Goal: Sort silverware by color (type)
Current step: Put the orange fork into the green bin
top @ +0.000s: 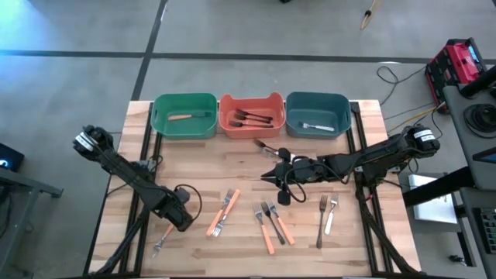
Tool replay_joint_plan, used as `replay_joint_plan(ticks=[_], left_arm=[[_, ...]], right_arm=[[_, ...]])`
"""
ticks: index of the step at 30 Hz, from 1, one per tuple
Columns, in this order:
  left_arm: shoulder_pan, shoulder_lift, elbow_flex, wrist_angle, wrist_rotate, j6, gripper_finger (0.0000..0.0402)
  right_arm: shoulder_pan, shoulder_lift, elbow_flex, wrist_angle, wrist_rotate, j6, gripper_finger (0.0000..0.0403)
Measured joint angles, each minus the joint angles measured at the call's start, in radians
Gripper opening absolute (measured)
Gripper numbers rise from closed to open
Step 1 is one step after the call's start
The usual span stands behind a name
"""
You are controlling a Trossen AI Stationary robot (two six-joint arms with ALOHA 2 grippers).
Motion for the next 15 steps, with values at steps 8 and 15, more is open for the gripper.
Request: replay_joint_plan(ticks=[8,15], left_arm=[[0.000,0.001,-0.001,-0.012,-0.021,-0.012,0.0056],[0.001,0.005,0.021,-0.042,-0.062,-0.022,0.0056]], right_arm=[[-0.001,0.000,0.000,0.000,0.001,-0.011,0.0027],[-0.003,0.000,0.000,-0.006,0.001,-0.011,0.0027]])
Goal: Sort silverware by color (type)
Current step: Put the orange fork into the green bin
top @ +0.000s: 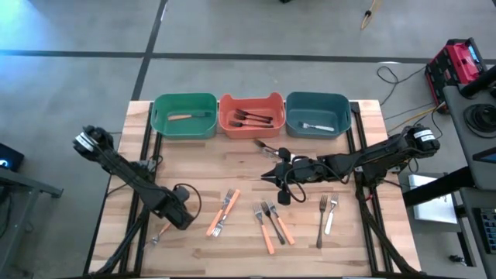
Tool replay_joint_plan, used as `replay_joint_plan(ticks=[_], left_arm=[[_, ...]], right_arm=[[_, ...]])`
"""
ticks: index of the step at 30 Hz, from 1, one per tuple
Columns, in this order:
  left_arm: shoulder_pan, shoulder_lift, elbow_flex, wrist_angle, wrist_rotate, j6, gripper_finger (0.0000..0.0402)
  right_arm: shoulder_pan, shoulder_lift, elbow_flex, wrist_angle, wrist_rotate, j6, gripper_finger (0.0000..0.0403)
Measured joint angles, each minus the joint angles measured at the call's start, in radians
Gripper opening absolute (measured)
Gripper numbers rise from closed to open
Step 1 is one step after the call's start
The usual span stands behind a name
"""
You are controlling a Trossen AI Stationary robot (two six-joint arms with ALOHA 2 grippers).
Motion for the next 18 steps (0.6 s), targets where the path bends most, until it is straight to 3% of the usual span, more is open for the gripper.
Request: replay_joint_plan(ticks=[8,18], left_arm=[[0.004,0.002,0.113,-0.132,-0.118,0.062,0.0056],[0.036,-0.012,0.205,-0.141,-0.251,0.167,0.0056]], right_arm=[[-0.002,0.000,0.000,-0.068,0.016,0.000,0.0027],[-0.002,0.000,0.000,-0.076,0.027,-0.027,0.0027]])
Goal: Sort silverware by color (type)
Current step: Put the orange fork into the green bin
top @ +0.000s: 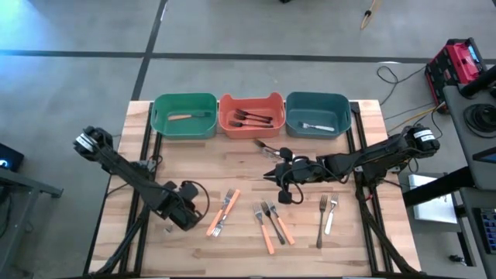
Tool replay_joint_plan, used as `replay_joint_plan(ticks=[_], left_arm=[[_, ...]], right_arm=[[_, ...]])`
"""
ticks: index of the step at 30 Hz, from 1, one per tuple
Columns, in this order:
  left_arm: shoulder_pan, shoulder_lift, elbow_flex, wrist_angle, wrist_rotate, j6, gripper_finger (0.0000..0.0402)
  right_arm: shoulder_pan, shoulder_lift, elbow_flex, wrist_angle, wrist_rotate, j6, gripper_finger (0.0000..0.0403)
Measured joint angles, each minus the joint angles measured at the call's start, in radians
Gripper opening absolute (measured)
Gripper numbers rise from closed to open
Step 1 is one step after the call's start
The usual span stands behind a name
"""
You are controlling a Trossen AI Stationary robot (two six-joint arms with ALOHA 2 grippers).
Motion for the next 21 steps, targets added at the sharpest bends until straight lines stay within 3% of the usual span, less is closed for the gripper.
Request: replay_joint_plan(ticks=[11,21], left_arm=[[0.147,-0.096,0.045,0.001,-0.127,0.277,0.0056],[0.418,-0.186,0.045,0.073,-0.159,0.689,0.0056]], right_arm=[[-0.013,0.000,0.000,0.000,0.000,-0.049,0.0027],[-0.090,0.000,0.000,0.000,-0.003,-0.106,0.0027]])
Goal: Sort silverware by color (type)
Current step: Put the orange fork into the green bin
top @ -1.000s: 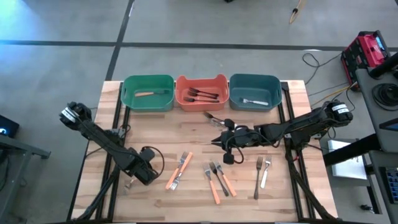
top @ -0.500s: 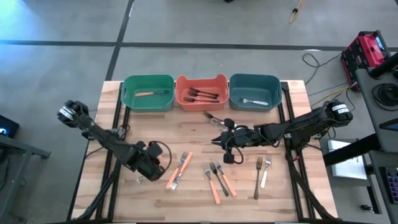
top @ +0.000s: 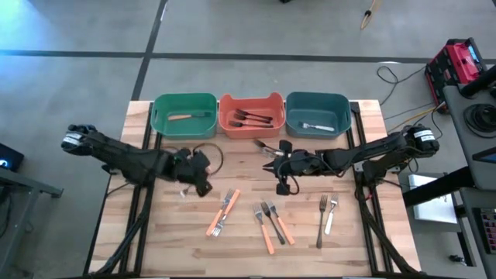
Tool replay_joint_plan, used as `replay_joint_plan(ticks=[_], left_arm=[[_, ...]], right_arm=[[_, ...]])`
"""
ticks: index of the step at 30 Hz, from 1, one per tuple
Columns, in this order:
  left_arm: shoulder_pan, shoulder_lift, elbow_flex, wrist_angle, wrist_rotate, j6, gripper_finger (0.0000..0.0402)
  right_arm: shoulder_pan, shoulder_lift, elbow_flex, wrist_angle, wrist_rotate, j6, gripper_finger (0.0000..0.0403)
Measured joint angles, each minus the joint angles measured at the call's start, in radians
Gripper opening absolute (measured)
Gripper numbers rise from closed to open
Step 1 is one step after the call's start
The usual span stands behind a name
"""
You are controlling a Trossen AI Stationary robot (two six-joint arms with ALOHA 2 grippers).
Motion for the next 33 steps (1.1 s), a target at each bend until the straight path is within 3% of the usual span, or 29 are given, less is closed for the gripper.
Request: replay_joint_plan(ticks=[6,10,17,23,33], left_arm=[[0.220,-0.029,0.000,0.077,0.044,0.275,0.0056],[0.367,-0.043,0.005,0.102,0.157,0.380,0.0056],[0.528,-0.035,0.091,0.102,0.263,0.561,0.0056],[0.661,-0.021,0.204,0.080,0.427,0.720,0.0056],[0.771,0.098,0.458,-0.149,0.437,0.858,0.0056]], right_arm=[[-0.082,0.000,0.000,0.000,-0.002,-0.047,0.0027],[-0.152,-0.001,0.000,0.002,-0.025,-0.043,0.0027],[-0.288,-0.003,0.000,0.115,-0.067,-0.037,0.0027],[-0.412,-0.008,0.007,0.247,-0.063,0.118,0.0027],[-0.513,-0.008,0.159,-0.011,-0.233,0.405,0.0027]])
